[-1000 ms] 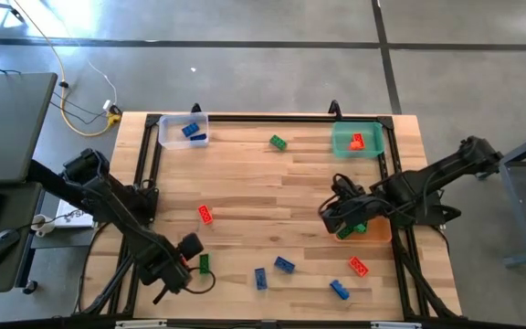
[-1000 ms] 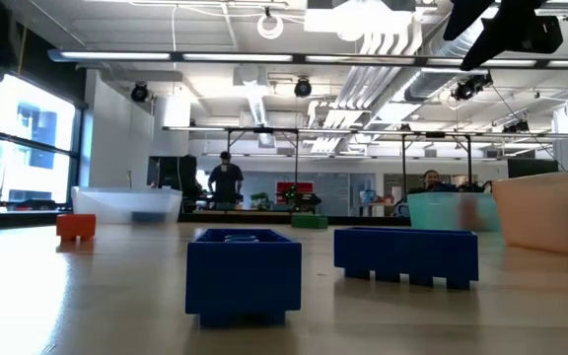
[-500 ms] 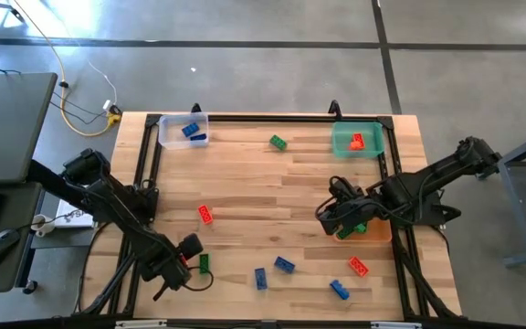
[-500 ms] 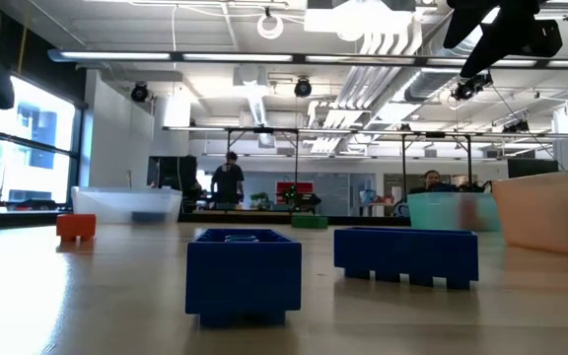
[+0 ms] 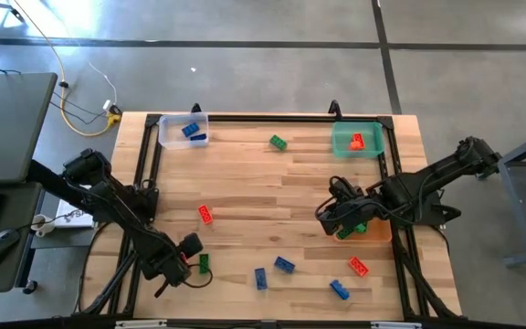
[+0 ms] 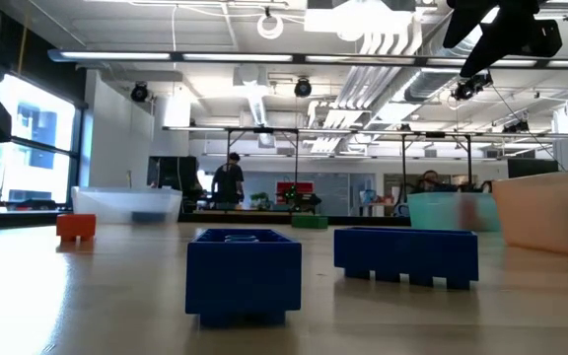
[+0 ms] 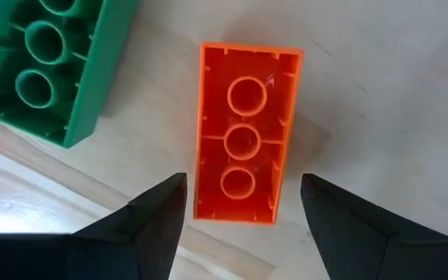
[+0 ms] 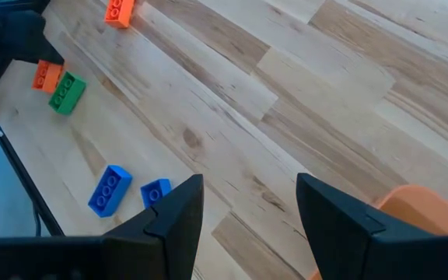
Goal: Sort & place blocks by color
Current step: Put the orange game piece into the green bin
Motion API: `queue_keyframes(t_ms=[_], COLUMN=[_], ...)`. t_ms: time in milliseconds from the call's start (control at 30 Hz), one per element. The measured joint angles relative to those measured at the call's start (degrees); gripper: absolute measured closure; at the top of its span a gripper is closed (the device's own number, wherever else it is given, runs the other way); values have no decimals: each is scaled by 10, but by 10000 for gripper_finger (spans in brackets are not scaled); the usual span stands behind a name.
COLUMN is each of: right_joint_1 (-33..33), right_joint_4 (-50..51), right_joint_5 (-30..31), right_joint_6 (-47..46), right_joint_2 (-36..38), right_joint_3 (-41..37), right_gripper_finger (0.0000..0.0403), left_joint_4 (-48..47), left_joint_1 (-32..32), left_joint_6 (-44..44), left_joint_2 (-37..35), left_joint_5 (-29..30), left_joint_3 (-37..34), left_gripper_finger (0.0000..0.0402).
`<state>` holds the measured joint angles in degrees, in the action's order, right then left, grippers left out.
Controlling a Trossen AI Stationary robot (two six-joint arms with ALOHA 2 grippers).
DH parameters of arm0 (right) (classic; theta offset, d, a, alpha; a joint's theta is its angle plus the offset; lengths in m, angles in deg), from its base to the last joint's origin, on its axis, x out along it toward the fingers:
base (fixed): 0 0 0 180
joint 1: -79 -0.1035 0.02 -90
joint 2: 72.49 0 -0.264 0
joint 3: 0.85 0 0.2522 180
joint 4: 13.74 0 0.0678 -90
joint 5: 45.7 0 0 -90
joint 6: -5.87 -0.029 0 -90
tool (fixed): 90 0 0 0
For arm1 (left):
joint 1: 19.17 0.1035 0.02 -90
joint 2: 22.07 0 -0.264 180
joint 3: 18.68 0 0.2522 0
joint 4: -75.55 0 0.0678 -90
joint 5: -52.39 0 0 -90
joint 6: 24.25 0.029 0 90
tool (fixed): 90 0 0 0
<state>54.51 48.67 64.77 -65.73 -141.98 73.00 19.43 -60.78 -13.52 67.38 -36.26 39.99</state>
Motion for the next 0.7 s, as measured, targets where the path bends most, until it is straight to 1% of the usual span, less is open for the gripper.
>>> queue_keyframes(t_ms=[100,167,233,400,567,700], right_joint_1=[0,0,0,0,0,1], right_joint_4=[0,0,0,0,-1,-15], right_joint_5=[0,0,0,-1,-1,-3], right_joint_6=[0,0,0,0,0,-1], right_joint_2=[0,0,0,0,0,0], right_joint_3=[0,0,0,0,0,0], right_gripper_finger=[210,210,210,210,210,210], left_joint_4=[5,6,5,5,4,1], left_joint_1=[0,0,0,0,0,0], left_joint_6=[-1,-2,-7,-53,-116,-177], left_joint_2=[0,0,0,-1,-2,-7], left_joint_5=[9,10,10,8,5,-9], left_joint_3=[-3,-3,-3,-2,-2,-2], left_gripper_finger=[165,180,206,294,297,297])
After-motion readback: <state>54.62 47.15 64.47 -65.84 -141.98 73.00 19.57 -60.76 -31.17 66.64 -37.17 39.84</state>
